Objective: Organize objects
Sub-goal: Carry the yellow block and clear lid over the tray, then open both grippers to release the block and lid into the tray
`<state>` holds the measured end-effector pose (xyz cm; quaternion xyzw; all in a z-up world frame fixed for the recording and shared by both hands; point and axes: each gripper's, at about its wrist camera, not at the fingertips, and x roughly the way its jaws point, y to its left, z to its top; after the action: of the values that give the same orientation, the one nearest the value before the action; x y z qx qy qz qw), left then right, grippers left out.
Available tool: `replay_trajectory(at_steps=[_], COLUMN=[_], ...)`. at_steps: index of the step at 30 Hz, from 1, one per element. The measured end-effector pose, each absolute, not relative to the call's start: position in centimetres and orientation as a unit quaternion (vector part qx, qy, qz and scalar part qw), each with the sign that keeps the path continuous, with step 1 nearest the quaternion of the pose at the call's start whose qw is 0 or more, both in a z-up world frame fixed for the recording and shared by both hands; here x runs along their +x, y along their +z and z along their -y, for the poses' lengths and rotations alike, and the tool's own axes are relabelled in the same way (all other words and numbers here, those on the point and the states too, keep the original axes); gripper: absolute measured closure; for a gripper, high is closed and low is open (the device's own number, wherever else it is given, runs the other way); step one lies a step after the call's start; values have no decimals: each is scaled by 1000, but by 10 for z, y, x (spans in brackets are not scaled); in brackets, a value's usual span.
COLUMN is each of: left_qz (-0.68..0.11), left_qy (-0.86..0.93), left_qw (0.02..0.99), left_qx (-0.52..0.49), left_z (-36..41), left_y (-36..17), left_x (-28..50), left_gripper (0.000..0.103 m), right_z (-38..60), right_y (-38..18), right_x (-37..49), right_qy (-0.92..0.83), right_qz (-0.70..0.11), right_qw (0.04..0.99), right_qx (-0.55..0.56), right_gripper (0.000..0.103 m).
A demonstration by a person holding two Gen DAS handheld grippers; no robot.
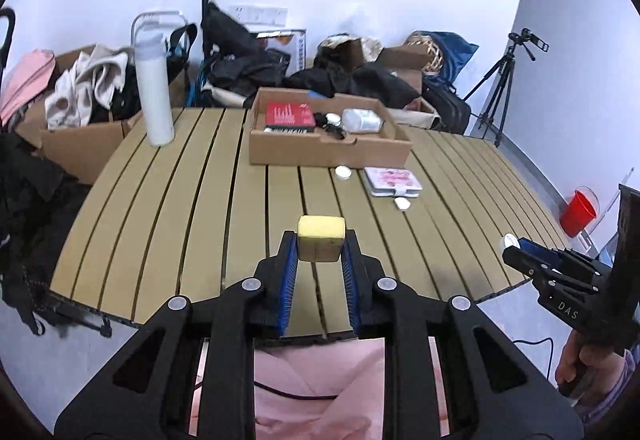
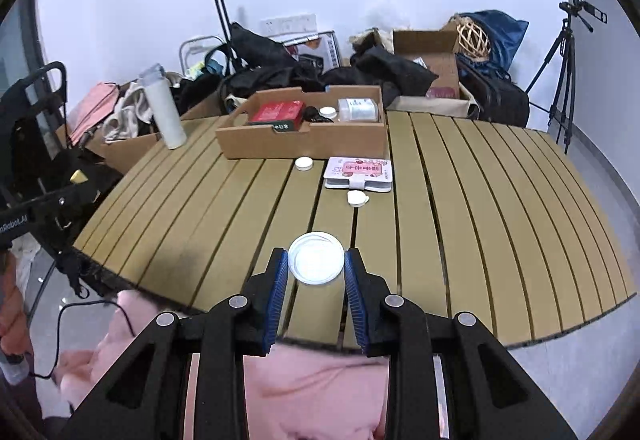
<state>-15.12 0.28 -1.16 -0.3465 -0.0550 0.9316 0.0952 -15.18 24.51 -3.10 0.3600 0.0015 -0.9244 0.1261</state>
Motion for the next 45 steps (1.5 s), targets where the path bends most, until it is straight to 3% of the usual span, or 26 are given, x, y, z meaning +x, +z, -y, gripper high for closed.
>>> replay_trajectory(at_steps=[6,11,17,22,26,32,33,35,37,39,42,45], left_qz=[70,104,114,135,175,169,165,163,164,161,149,118], left_qy=[927,910,872,846,816,806,811,815,819,826,838,849], left_qw=[107,138,133,121,114,112,109,110,112,105,84,67], left_qx=[-351,-378,-456,-501,-539,-556,-550,-546,-539,-530,-518,-510], left_z=[-5,-7,-29,-37,-38,-49,-48,-44,-37,-26,-11,3], left_y=[-9,0,-25,-77,-114,-145,-145,-142,-135,-122,-98,-68], left_x=[-164,-240,-388,-489,-531,-548,-547,-546,-542,-536,-523,-502], left_gripper=[85,85,85,85,85,83,81,63,62,61,54,31], right_z=[-244,-239,-220,-193,-167,-148,-145,-143,-142,-142,-148,-161], right_y=[-24,-17,-1,-36,-70,-99,-104,-110,-114,-108,-89,-57], right_x=[-151,-195,-319,-458,-523,-578,-585,-594,-600,-594,-582,-565], right_qy=[-927,-921,-906,-875,-858,-841,-840,-834,-826,-833,-841,-851], right_qz=[2,8,35,63,34,16,18,23,40,36,34,27], right_qw=[138,162,229,225,221,223,218,215,225,222,214,202], right_qx=[350,353,355,424,462,493,497,507,515,506,496,485], right_gripper=[71,72,72,71,71,71,71,69,61,45,44,44])
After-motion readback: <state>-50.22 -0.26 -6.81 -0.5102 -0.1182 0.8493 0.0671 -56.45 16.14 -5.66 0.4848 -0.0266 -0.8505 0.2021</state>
